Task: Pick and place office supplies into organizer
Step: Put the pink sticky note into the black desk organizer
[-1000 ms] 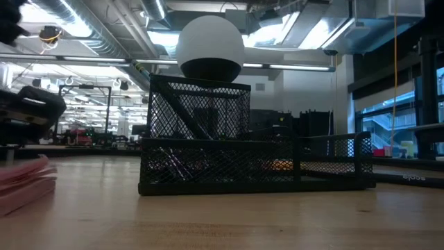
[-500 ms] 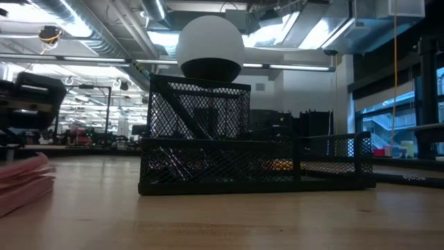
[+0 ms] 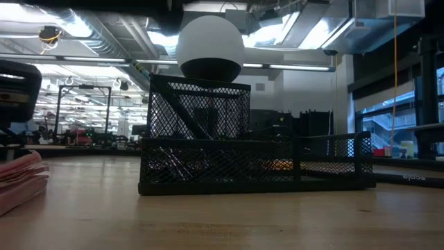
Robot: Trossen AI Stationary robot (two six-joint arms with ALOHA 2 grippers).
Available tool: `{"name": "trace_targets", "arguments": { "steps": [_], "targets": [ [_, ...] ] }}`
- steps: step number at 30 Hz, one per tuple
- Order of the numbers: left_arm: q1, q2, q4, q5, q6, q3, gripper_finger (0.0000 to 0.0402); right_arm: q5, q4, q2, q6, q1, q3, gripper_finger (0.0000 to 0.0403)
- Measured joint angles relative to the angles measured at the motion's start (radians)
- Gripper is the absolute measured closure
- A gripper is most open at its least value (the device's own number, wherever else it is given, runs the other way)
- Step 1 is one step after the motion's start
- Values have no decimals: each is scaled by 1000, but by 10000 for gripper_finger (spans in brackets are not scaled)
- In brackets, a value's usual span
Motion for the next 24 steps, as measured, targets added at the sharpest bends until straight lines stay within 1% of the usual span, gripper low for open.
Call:
{"name": "trace_targets", "arguments": {
  "steps": [8,15,20,24],
  "targets": [
    [2,-1,-10,-17,82,1,400,6,17,65,72,-2,2,366],
    [3,-1,-39,-18,67,2,399,8,88,90,64,-3,4,366],
    [3,-4,-73,-63,68,4,400,5,80,93,57,-8,5,366],
    [3,-4,-72,-65,65,4,399,6,69,93,57,-12,5,366]
  ]
}}
